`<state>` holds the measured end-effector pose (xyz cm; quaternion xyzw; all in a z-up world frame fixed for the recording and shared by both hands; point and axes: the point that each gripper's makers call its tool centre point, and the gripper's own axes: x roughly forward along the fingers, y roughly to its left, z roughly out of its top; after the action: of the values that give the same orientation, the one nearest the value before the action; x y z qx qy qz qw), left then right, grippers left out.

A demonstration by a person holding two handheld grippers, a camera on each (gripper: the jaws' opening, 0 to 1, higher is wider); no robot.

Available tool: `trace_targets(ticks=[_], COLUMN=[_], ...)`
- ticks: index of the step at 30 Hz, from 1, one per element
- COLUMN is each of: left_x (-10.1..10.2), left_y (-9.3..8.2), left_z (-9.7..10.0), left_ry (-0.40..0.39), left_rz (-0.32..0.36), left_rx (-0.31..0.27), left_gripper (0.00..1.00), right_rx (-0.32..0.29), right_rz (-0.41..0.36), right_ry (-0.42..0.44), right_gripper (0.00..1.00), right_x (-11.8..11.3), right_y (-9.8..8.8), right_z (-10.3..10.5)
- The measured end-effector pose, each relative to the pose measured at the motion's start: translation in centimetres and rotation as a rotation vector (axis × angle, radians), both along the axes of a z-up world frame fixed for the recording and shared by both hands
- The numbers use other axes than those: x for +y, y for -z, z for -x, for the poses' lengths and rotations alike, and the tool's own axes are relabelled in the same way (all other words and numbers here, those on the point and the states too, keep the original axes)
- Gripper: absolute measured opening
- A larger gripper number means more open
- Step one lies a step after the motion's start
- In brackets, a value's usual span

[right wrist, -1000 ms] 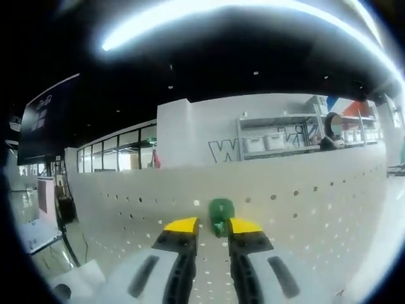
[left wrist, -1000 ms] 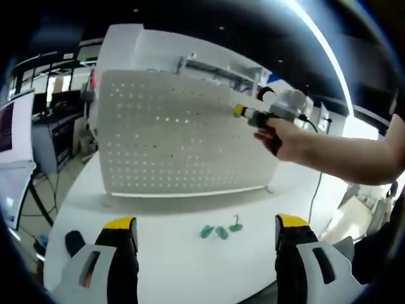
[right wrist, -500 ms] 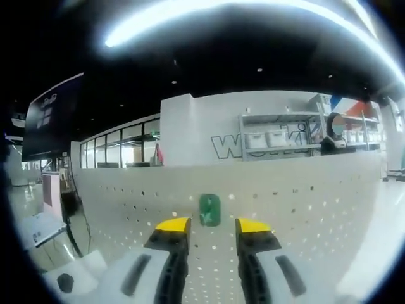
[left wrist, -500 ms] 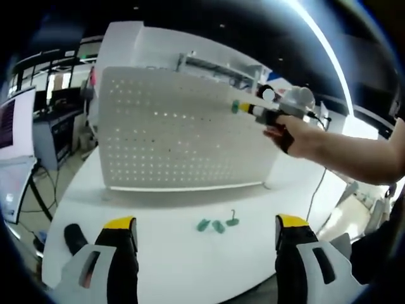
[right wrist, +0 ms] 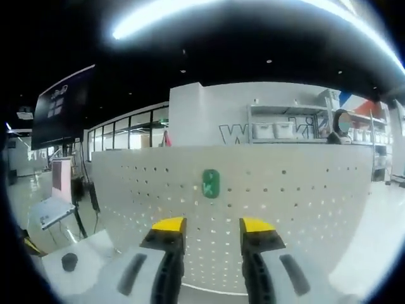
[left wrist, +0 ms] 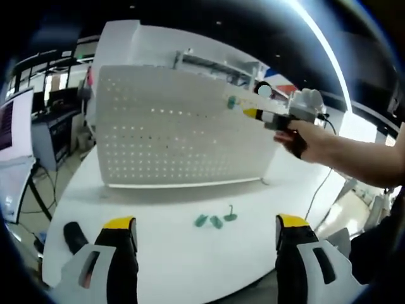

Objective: Insert the hook assembly into the mounting plate slot until the hook locks in place.

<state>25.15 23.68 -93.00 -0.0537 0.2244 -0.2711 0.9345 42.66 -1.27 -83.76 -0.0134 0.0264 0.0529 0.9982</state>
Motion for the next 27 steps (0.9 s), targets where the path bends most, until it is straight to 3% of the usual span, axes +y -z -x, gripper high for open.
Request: trace_targets(ticks=[14,27], left_x=[0.0,0.1], left_y=[0.2,0.6], left_z=[0.9,1.4], left_ry=[-0.001,-0.006], left_rz=[-0.006,-0.018], left_rx=[0.007,0.027], left_gripper=[0.92,0.92], right_rx=[0.057,0.151], right_rz=[0.001,0.007], right_ry=[-0.047,-0.099], right_gripper=[0.33,0.35], right_x=[-0.5,-0.9], right_y=[2.8,6.9], right_z=[4.5,9.0])
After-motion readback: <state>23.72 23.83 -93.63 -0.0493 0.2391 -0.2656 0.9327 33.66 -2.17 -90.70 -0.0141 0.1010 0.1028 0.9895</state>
